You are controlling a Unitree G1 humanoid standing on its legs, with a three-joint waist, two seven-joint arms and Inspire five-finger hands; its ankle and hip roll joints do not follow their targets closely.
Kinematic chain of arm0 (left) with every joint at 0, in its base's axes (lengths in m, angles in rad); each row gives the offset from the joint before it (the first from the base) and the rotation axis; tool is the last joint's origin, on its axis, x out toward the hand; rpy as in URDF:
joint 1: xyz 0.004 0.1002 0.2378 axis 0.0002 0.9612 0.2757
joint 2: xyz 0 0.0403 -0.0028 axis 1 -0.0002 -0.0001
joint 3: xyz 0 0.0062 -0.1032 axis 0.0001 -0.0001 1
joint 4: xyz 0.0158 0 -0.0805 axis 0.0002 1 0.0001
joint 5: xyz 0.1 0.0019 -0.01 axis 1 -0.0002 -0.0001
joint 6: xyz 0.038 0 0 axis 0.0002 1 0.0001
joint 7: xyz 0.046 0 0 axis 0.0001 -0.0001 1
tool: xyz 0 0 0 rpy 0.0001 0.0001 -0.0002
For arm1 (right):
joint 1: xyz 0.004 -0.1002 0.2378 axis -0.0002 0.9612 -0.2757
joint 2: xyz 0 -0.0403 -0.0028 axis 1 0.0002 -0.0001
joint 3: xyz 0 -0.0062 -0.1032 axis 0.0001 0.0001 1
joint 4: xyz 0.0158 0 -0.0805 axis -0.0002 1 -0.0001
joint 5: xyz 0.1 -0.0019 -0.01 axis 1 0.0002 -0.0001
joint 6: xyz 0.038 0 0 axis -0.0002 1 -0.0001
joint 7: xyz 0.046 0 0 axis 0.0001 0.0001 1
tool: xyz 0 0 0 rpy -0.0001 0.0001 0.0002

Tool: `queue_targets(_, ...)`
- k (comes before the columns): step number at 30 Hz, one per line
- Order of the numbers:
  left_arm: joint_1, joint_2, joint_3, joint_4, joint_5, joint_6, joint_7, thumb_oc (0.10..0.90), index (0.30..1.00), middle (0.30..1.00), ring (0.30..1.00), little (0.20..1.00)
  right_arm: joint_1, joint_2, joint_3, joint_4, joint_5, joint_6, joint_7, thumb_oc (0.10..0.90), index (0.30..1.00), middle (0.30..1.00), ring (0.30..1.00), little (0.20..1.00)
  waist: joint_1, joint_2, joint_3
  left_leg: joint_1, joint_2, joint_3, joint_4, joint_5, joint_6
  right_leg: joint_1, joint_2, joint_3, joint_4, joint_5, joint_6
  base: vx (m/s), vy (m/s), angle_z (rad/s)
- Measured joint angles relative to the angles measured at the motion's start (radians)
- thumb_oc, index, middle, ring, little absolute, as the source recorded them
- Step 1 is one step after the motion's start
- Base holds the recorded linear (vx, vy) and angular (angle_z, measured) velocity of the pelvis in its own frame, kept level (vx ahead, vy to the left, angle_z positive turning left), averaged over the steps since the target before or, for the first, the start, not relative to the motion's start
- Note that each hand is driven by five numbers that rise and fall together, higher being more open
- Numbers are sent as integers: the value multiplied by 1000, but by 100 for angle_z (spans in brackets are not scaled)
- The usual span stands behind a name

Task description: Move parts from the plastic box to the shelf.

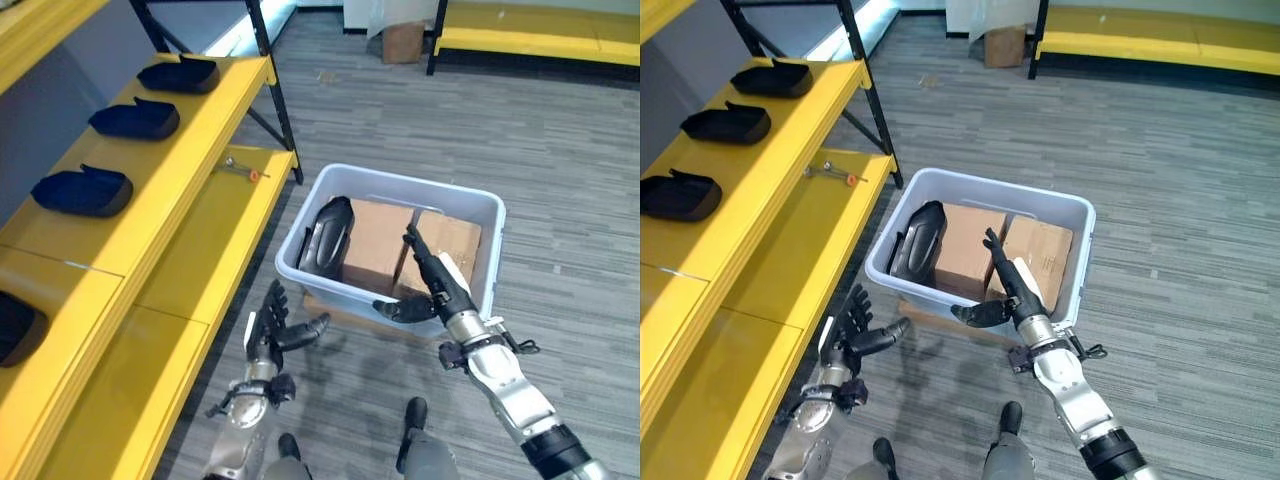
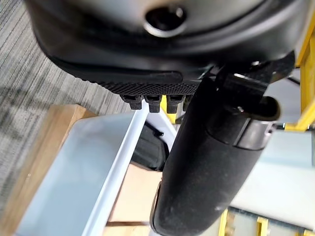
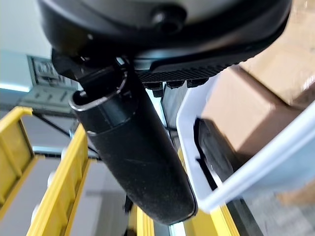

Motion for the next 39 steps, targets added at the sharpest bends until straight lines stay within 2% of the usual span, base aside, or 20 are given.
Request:
queue_targets(2, 3, 13, 3, -1, 0, -2, 5, 900, 1000, 1000, 1000, 1000, 1, 13, 18, 0, 2, 0, 6, 900, 1000, 1000, 1000, 1000, 18, -18, 12, -67, 16, -63, 106, 89, -101, 2, 2, -12, 24, -30, -30, 75, -87, 12)
queue_targets(3, 10, 25, 2, -1, 0, -3, 5, 900, 1000, 1000, 1000, 1000, 2, 25, 18, 0, 3, 0, 7, 900, 1000, 1000, 1000, 1000, 38, -33, 21, -96, 17, -116, 152, 137, -135, 10, 9, -11, 15, -39, -47, 59, -25, 6)
queue_targets(4, 21, 29, 1, -1, 0, -3, 6, 900, 1000, 1000, 1000, 1000, 4, 29, 17, -1, 3, -2, 7, 900, 1000, 1000, 1000, 1000, 45, -48, 30, -137, 6, -172, 199, 119, -155, 27, 10, -14, -9, -34, -60, 134, 52, 5)
queue_targets(5, 24, 29, -1, 0, -1, -2, 6, 900, 1000, 1000, 1000, 1000, 5, 29, 14, -2, 3, -3, 6, 900, 1000, 1000, 1000, 1000, 45, -55, 34, -149, -16, -189, 213, 85, -145, 35, 9, -18, -22, -34, -60, 101, 55, 9)
queue_targets(6, 29, 28, -3, 1, -1, -2, 4, 900, 1000, 1000, 1000, 1000, 5, 29, 10, -2, 3, -3, 6, 900, 1000, 1000, 1000, 1000, 47, -70, 44, -156, -37, -188, 200, 36, -115, 42, 9, -14, -38, -33, -60, 165, 184, 11)
queue_targets(7, 31, 32, -4, 0, -1, -4, 2, 900, 1000, 1000, 1000, 1000, 9, 33, -1, -5, 3, -8, 6, 900, 1000, 1000, 1000, 1000, 40, -68, 45, -165, -45, -173, 161, -10, -94, 47, 23, -16, -50, -34, -65, 78, 120, 2)
queue_targets(8, 26, 35, -11, 7, -1, -4, 2, 900, 1000, 1000, 1000, 1000, 14, 35, -17, -6, 3, -11, 4, 900, 1000, 1000, 1000, 1000, 36, -84, 58, -153, -30, -158, 53, -36, -73, 45, 32, -22, -50, -31, -77, 189, 298, 8)
queue_targets(9, 17, 42, -10, 16, 0, -5, 1, 900, 1000, 1000, 1000, 1000, 11, 44, -29, -3, 3, -15, 5, 900, 1000, 1000, 1000, 1000, 34, -81, 60, -161, 0, -153, 5, -34, -79, 43, 44, -33, -48, -24, -95, 198, 276, -15)
queue_targets(10, 6, 43, -11, 38, 0, 0, 1, 900, 1000, 1000, 1000, 1000, 9, 41, -32, -3, 3, -16, -10, 900, 1000, 1000, 1000, 1000, 30, -107, 86, -144, 53, -123, -104, -48, -56, 36, 45, -16, -41, -26, -101, 292, 442, -40)
queue_targets(11, 7, 42, -23, 54, 0, 1, 0, 900, 1000, 1000, 1000, 1000, 11, 38, -37, -2, 2, -16, -17, 900, 1000, 1000, 1000, 1000, 27, -98, 94, -125, 86, -165, -151, -34, -84, 38, 55, 13, -46, -25, -89, 214, 351, -59)
queue_targets(13, 9, 39, -24, 56, 0, 1, -4, 900, 1000, 1000, 1000, 1000, 10, 27, -47, -8, -4, -16, -18, 900, 1000, 1000, 1000, 1000, 27, -76, 99, -79, 85, -158, -185, -27, -93, 43, 57, 48, -74, 7, -44, 153, 353, -76)
queue_targets(14, 15, 22, -29, 51, 0, 1, -7, 900, 1000, 1000, 1000, 1000, 19, -10, -57, -46, -8, -17, -17, 900, 1000, 1000, 1000, 1000, 17, -4, 99, -29, 54, -161, -187, -44, -57, 68, 69, 60, -113, 54, 9, 125, 385, -74)
queue_targets(15, -3, 44, -26, 44, 0, 2, -7, 900, 1000, 1000, 1000, 1000, 21, 12, -66, -48, -11, -19, -24, 900, 1000, 1000, 1000, 1000, 23, -33, 109, -22, 15, -152, -191, -19, -121, 69, 29, 76, -132, 69, 31, 108, 391, -39)
queue_targets(17, -27, 88, -22, 25, 0, 2, -5, 900, 1000, 1000, 1000, 1000, 26, 26, -60, -62, -29, -18, -29, 900, 1000, 1000, 1000, 1000, 27, -78, 115, -26, -71, -130, -187, -33, -77, 68, -51, 97, -148, 80, 35, 24, 201, 10)
queue_targets(19, -34, 137, -8, -5, 0, 1, -3, 900, 1000, 1000, 1000, 1000, 19, 62, -51, -73, -50, -19, -27, 900, 1000, 1000, 1000, 1000, 53, -100, 125, -27, -122, -106, -169, -45, -57, 62, -103, 107, -145, 122, 37, -5, 130, -5)
queue_targets(21, -31, 185, 34, -34, 1, -11, 14, 900, 1000, 1000, 1000, 1000, -25, 81, -17, -73, -67, -19, -30, 900, 1000, 1000, 1000, 1000, 85, -115, 132, -44, -141, -85, -161, -58, -42, 39, -115, 106, -146, 136, 47, -3, 186, -18)
queue_targets(25, -40, 217, 62, -36, 2, -19, 35, 900, 1000, 1000, 1000, 1000, -100, 82, -20, -73, -117, -20, -41, 900, 1000, 1000, 1000, 1000, 96, -148, 154, -77, -145, -77, -140, -72, -48, 12, -117, 106, -152, 136, 72, 7, 100, -6)
queue_targets(28, -51, 203, 41, -35, 5, -18, 46, 900, 1000, 1000, 1000, 1000, -140, 63, -45, -74, -164, -19, -68, 900, 1000, 1000, 1000, 1000, 93, -173, 176, -105, -137, -75, -127, -73, -51, 0, -109, 106, -175, 136, 86, 4, 22, -6)
queue_targets(33, -41, 147, 11, -36, 9, -16, 46, 900, 1000, 1000, 1000, 1000, -153, -10, -66, -75, -223, -17, -80, 900, 1000, 1000, 1000, 1000, 78, -164, 194, -122, -124, -77, -125, -73, -56, -2, -95, 102, -201, 143, 89, 0, 0, 0)
queue_targets(39, -34, 138, 31, -60, 9, -16, 45, 900, 1000, 1000, 1000, 1000, -174, -141, -89, -156, -316, 0, -80, 900, 1000, 1000, 1000, 1000, 76, -142, 229, -150, -107, -75, -126, -69, -63, -35, -80, 102, -203, 147, 86, -5, -24, -4)
